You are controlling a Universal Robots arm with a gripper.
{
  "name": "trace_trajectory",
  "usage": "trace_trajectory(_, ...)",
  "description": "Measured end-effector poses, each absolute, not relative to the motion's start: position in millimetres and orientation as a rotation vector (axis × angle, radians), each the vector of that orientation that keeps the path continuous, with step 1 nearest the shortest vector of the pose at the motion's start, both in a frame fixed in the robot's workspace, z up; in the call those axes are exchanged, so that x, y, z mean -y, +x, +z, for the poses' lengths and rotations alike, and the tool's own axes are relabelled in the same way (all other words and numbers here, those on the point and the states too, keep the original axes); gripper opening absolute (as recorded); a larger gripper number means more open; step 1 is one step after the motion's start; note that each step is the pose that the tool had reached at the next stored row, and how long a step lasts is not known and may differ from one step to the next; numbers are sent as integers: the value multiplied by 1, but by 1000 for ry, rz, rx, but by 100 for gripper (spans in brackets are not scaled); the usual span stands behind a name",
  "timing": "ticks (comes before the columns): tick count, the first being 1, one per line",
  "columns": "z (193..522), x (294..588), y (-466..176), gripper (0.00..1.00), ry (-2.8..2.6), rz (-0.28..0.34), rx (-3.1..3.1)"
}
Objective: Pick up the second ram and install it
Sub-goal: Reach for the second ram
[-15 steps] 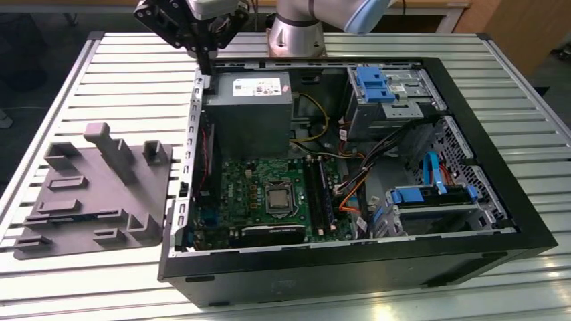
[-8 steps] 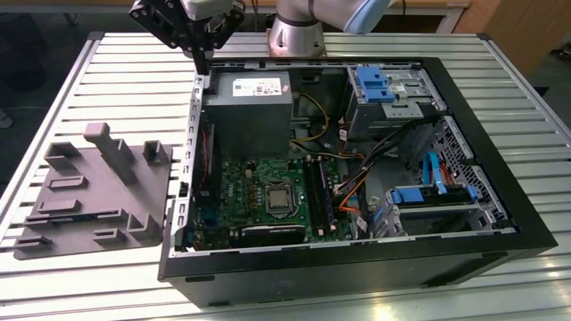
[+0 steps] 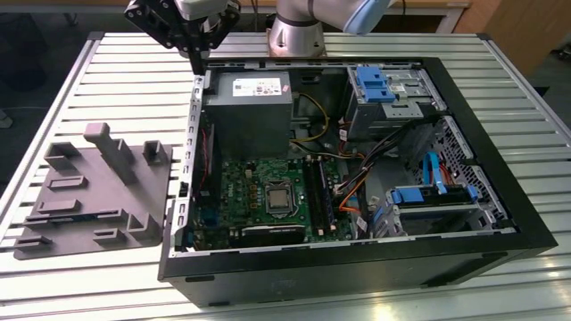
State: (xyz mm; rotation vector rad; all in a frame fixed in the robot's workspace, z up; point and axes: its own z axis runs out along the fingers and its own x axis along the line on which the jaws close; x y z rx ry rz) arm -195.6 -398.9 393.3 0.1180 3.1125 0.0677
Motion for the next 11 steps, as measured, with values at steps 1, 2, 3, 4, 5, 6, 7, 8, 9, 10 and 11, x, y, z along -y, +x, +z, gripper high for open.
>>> trace_trajectory(1,393,399,-196,11,118,68,-3112)
trace_trajectory(2,393,399,-197,11,118,68,-3112)
trace_trajectory(3,393,399,-197,11,118,68,-3113)
trace_trajectory(4,393,399,-198,11,118,68,-3113)
trace_trajectory(5,393,399,-198,11,118,68,-3112)
trace_trajectory(6,393,399,-199,11,118,68,-3113)
trace_trajectory(7,393,399,-199,11,118,68,-3113)
trace_trajectory(8,393,399,-200,11,118,68,-3112)
trace_trajectory(9,393,399,-200,11,118,68,-3113)
trace_trajectory(10,393,399,-201,11,118,68,-3112)
trace_trajectory(11,393,399,-202,11,118,68,-3112)
